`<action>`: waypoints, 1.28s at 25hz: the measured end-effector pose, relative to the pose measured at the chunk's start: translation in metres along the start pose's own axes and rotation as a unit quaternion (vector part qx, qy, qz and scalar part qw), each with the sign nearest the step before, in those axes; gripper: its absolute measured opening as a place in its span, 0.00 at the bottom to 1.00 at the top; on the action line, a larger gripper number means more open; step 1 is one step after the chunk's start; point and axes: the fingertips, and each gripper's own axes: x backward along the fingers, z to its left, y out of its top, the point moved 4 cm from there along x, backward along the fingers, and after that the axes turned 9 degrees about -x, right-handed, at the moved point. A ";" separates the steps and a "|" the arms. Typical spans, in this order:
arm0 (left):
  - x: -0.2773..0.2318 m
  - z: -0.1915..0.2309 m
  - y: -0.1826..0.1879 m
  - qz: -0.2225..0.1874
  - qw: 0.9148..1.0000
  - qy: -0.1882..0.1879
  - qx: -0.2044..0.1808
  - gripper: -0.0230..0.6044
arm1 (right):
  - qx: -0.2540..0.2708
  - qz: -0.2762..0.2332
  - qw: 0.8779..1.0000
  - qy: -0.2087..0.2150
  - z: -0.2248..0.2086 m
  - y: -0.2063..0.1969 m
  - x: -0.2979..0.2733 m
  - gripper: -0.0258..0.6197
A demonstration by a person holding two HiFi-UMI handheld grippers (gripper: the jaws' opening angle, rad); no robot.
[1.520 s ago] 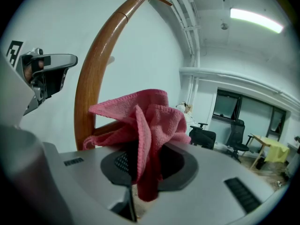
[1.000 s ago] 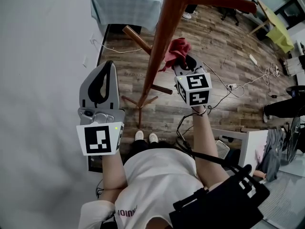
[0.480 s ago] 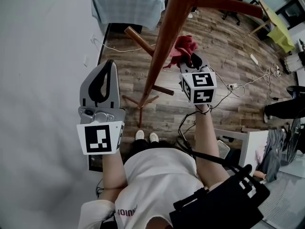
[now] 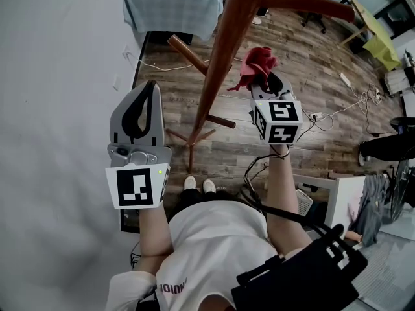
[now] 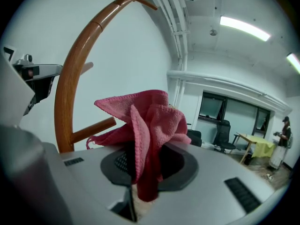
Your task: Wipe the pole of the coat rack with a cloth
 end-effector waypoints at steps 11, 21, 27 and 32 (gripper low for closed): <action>-0.002 -0.006 0.000 -0.005 1.000 -0.007 -0.001 0.06 | -0.006 -0.042 0.999 -0.007 0.002 0.020 0.022 0.18; -0.006 -0.012 0.000 -0.012 1.000 -0.015 0.002 0.06 | -0.011 -0.089 0.996 -0.007 0.016 0.033 0.042 0.18; -0.008 -0.016 0.000 -0.015 1.000 -0.019 0.005 0.06 | -0.011 -0.101 0.995 -0.001 0.022 0.038 0.045 0.18; -0.009 -0.017 0.000 -0.018 1.000 -0.020 0.006 0.06 | -0.003 -0.108 0.994 0.000 0.025 0.041 0.047 0.18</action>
